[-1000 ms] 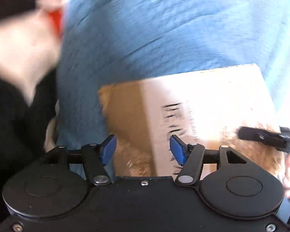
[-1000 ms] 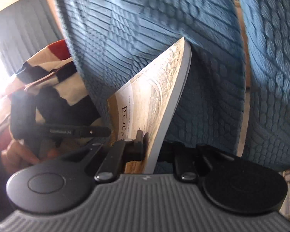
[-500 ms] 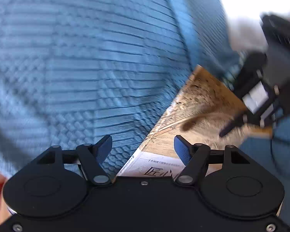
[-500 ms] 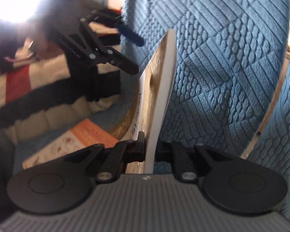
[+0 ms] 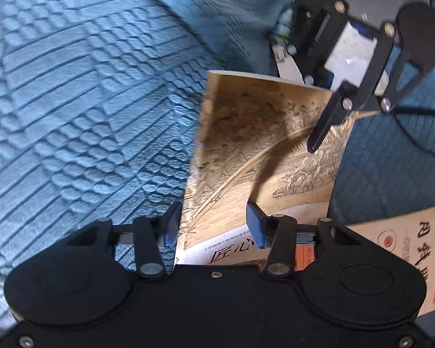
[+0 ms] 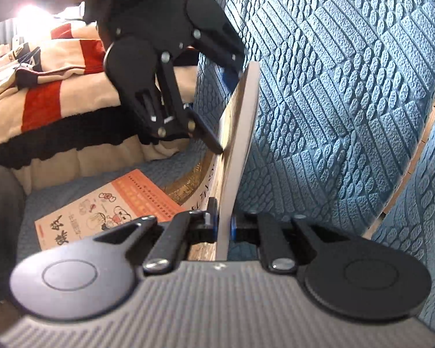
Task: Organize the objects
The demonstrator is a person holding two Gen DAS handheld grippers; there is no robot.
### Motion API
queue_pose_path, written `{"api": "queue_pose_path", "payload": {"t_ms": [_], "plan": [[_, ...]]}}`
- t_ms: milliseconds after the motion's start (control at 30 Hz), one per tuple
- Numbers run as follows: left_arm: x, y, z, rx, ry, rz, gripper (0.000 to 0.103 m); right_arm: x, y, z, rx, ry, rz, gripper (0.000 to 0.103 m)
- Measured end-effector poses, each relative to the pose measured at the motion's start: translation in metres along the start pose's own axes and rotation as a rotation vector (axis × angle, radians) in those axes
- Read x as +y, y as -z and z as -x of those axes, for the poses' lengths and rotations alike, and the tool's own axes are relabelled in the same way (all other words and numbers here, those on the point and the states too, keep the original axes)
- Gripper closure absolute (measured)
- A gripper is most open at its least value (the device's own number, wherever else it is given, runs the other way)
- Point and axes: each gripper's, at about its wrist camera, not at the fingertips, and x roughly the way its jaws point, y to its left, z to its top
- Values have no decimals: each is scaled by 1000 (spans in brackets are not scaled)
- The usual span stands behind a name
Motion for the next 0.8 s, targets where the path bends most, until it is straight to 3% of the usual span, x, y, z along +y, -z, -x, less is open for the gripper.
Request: {"api": "queue_pose_path", "payload": {"t_ms": [133, 267, 367, 433, 567, 667, 800], "plan": [[5, -3, -2, 9, 33, 6, 75, -9, 3, 5, -19, 33, -95, 92], [-9, -10, -3, 2, 37, -2, 85, -30, 14, 5, -41, 36, -331, 82], [-17, -21, 1, 9, 70, 0, 91, -34, 22, 2, -37, 25, -392, 75], [-19, -20, 4, 1, 81, -7, 92, -38, 27, 1, -32, -8, -419, 66], [-18, -18, 11, -18, 82, 3, 92, -48, 33, 0, -35, -54, -473, 63], [-12, -15, 15, -22, 78, 26, 93, -51, 39, -4, -9, -52, -453, 49], [-5, -10, 19, -21, 83, 55, 94, -46, 47, -11, 14, -61, -448, 48]]}}
